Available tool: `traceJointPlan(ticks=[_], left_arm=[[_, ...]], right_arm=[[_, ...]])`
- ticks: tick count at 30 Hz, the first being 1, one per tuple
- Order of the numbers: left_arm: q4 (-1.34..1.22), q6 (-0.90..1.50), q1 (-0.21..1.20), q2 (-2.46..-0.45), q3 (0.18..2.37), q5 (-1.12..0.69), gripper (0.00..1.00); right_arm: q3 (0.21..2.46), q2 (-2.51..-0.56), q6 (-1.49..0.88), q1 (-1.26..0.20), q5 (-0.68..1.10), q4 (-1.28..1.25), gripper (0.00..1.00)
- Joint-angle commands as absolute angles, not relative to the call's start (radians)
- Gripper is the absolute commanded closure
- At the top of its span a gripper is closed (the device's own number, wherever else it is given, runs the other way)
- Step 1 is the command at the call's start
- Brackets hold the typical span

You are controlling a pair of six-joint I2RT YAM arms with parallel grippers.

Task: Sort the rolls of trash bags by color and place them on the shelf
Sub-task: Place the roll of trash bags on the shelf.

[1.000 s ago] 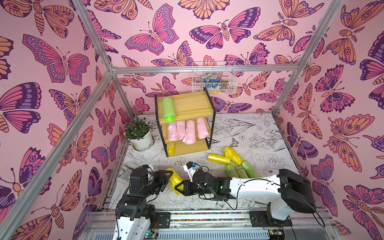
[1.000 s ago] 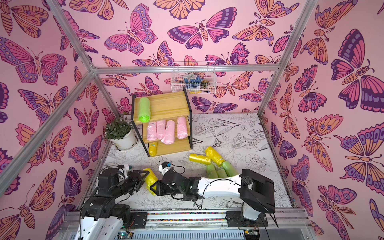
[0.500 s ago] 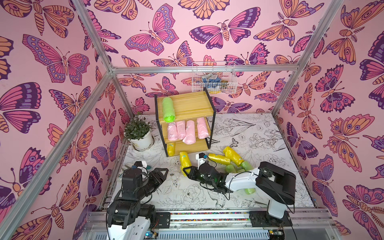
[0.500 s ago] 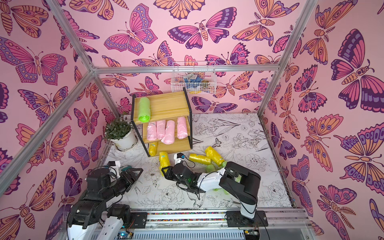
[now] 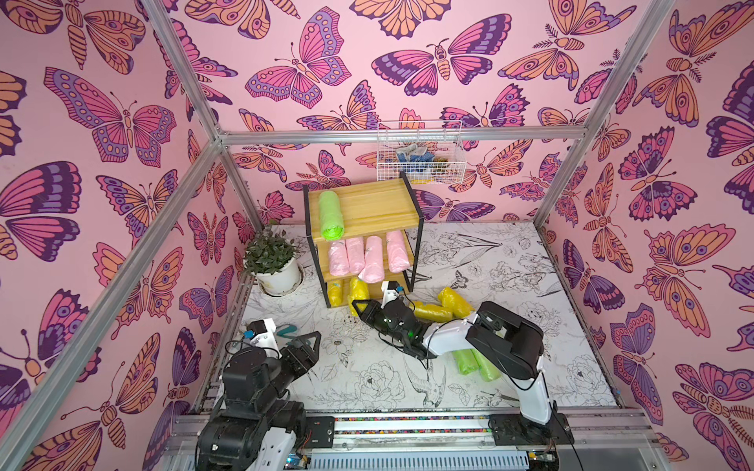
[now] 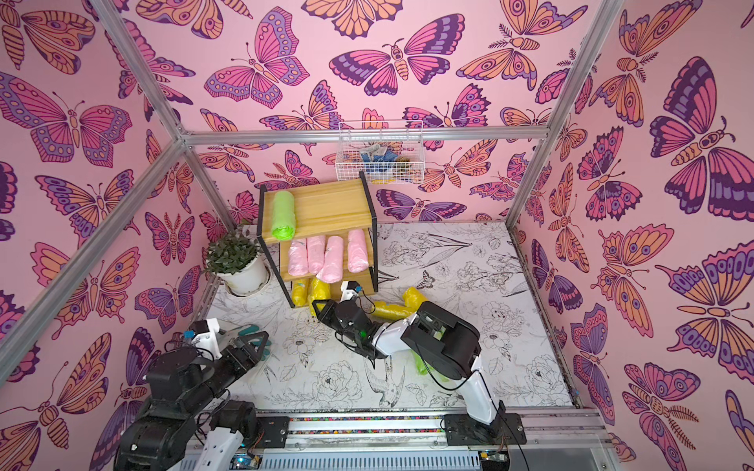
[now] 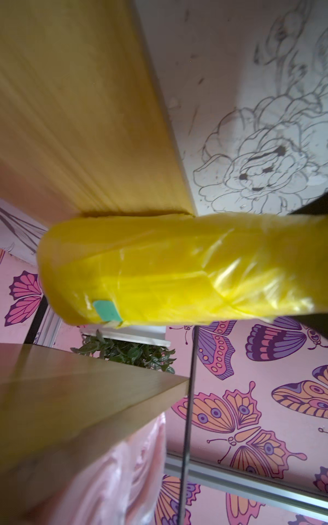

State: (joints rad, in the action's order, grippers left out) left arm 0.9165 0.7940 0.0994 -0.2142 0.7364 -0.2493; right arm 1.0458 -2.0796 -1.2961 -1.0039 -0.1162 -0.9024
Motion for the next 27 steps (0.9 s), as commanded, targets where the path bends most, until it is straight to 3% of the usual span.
traceJointPlan(ticks=[1,9,14,19,23,27], left_arm=[[0.933,0.754,0.101,-0.213,0.741,-0.230,0.27],[0.933,0.707,0.102,-0.224,0.747,-0.225,0.27],[0.934,0.693,0.103,-0.230,0.745,-0.216,0.27],[0.933,0.686,0.102,-0.237,0.744,-0.212,0.26],[0.934,0.682,0.102,-0.243,0.740,-0.211,0.26],[0.933,0.683,0.101,-0.244,0.733,-0.217,0.24]], right_arm=[[1.108,-2.128,-1.326,-0.974,-0.096,-0.946,1.00],[1.232,-2.218,-1.362,-0.921,-0.051,-0.910,1.00],[1.311,-2.266,-1.374,-0.914,-0.029,-0.868,0.93],[1.364,-2.294,-1.382,-0.914,-0.024,-0.801,0.71],[1.365,-2.306,-1.396,-0.913,-0.027,-0.788,0.62],[1.365,-2.300,-1.403,-0.911,-0.029,-0.747,0.47]])
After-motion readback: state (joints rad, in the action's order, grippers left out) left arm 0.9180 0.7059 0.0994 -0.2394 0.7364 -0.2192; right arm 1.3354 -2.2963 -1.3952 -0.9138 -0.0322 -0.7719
